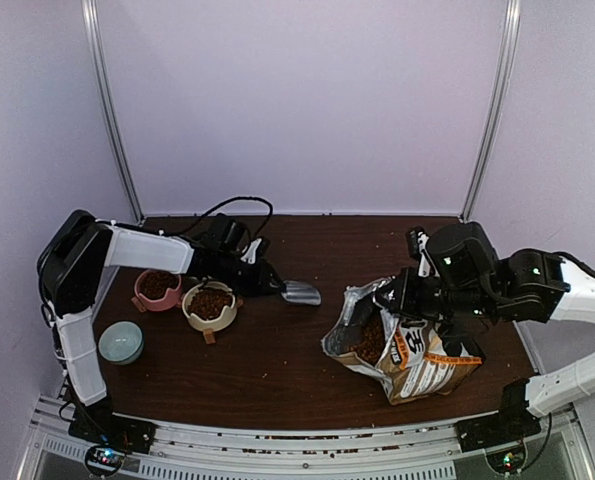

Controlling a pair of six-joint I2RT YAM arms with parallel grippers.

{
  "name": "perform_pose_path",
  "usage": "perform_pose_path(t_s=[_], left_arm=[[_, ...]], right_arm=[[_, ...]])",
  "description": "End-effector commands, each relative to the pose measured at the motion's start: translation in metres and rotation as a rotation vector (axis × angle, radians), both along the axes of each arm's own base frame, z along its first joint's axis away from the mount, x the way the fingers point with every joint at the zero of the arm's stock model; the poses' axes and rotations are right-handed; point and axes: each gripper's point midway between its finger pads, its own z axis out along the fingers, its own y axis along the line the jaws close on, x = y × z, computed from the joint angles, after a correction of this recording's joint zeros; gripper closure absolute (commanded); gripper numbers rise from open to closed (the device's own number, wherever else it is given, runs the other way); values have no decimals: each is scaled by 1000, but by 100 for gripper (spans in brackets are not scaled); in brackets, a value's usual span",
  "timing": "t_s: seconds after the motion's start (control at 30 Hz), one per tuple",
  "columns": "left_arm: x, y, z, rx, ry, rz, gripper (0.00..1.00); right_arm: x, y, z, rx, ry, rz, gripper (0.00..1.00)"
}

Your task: Serve the pet food

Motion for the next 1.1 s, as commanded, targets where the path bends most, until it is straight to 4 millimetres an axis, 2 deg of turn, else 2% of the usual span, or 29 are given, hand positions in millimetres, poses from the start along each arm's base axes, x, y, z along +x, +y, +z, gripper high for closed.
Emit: perform_pose_path(t_s=[0.0,0.37,0.53,0.67,0.8,0.93,1.0,1.07], left_arm=[[8,-3,-12,32,14,-2,61],[25,10,11,164,-71,4,29],[30,30,21,285,-133,17,18],[36,51,33,398,-189,53,16],[32,60,61,401,-242,84,15],[8,43,111,274,-303,40,16],[-19,22,140,177,-336,-18,17],[-55,-6,164,67,-351,-92,17]], right_arm=[[16,-17,-12,-109,-18,-68,100],[20,-26,-15,-165,-7,-81,100],[22,-33,-12,-176,-10,-96,100],[23,-37,-10,-190,-7,-100,100],[22,-38,-9,-199,-2,-95,100],[20,-35,-5,-193,-1,-69,100],[19,-30,0,-184,-5,-46,100],[18,-26,5,-163,-9,-25,100]])
